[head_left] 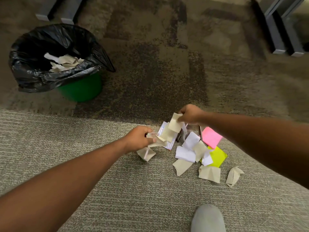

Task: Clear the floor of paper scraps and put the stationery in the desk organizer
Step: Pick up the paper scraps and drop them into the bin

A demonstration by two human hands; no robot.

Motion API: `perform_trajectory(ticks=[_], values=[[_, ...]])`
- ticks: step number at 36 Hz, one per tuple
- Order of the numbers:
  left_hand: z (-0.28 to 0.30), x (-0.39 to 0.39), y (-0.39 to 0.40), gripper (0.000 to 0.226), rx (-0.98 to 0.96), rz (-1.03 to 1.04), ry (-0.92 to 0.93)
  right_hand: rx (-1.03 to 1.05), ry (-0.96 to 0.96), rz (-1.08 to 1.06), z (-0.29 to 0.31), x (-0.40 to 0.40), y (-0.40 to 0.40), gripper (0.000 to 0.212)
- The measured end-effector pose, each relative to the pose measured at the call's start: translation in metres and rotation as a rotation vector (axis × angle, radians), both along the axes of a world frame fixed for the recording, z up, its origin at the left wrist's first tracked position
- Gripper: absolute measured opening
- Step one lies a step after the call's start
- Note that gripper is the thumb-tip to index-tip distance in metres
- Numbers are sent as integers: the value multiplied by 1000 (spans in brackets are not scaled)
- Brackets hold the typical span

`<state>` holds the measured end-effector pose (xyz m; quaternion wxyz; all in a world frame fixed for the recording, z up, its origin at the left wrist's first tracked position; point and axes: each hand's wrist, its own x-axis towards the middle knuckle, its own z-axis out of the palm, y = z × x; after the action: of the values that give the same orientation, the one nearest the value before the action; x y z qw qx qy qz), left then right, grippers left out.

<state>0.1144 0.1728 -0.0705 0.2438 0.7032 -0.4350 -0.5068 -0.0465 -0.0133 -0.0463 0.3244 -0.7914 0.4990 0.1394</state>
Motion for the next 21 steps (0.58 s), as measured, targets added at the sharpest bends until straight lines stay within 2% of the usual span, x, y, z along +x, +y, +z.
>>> perform_trajectory(ticks=[5, 8, 11, 14, 17, 21], values=[[1, -20, -1, 5, 11, -169, 31, 226, -97, -155, 17, -25, -20, 8], [7, -33, -5, 8, -13, -391, -127, 305, 11, -19, 21, -45, -17, 16], [12, -32, -9, 21, 13, -553, -278, 158, 195, 281, 13, -60, -5, 37], [13, -24, -9, 23, 43, -593, -350, -35, 300, 576, 0, -71, 9, 37], [9, -16, -5, 22, 60, -622, -408, -88, 265, 675, -11, -81, 17, 30], [3, -13, 6, 41, 50, -674, -535, -138, 221, 691, -13, -81, 23, 24]])
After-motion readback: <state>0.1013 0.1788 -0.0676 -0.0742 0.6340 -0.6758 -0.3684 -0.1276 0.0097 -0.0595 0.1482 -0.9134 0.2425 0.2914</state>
